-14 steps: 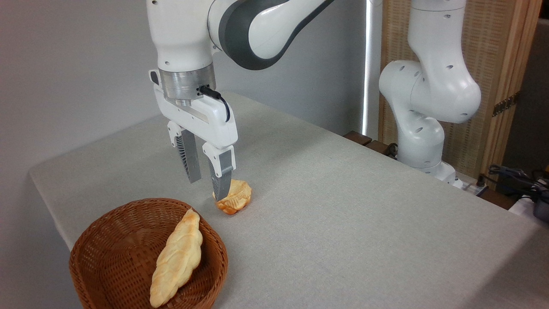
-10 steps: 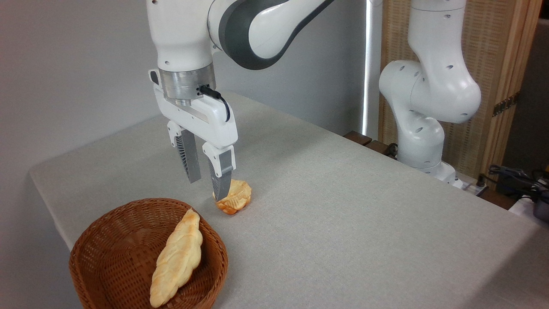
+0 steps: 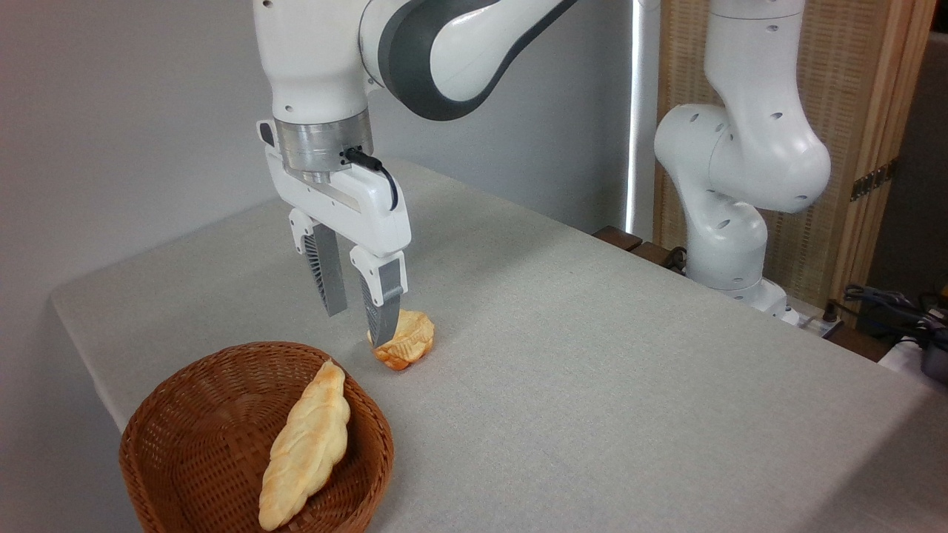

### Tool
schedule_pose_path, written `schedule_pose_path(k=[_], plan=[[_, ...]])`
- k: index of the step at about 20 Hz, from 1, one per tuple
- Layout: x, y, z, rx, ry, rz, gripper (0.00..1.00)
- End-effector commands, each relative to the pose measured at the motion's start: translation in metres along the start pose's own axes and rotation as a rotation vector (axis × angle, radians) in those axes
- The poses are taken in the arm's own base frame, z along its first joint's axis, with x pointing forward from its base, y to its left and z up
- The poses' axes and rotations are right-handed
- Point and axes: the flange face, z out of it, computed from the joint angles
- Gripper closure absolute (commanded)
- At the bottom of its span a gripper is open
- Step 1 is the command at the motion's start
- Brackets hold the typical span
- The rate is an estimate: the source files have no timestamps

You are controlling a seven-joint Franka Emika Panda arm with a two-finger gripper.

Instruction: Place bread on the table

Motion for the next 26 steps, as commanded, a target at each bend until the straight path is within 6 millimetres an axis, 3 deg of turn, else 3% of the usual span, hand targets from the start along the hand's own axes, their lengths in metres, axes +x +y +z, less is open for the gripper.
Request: schedule_pose_path(k=[1,5,10,16,26], plan=[[0.001,-0.004,-0.004,-0.010,0.000,-0.002,0.00],[0.003,-0.006,-0.005,-0.005,0.017,-0.032,0.00],[0.016,-0.033,-0.030,0.021,0.076,-0.169,0.00],[0.031,-0.058,-0.029,0.040,0.089,-0.198,0.00],[0.047,-0.082,0.029,0.116,0.030,-0.150,0.00]])
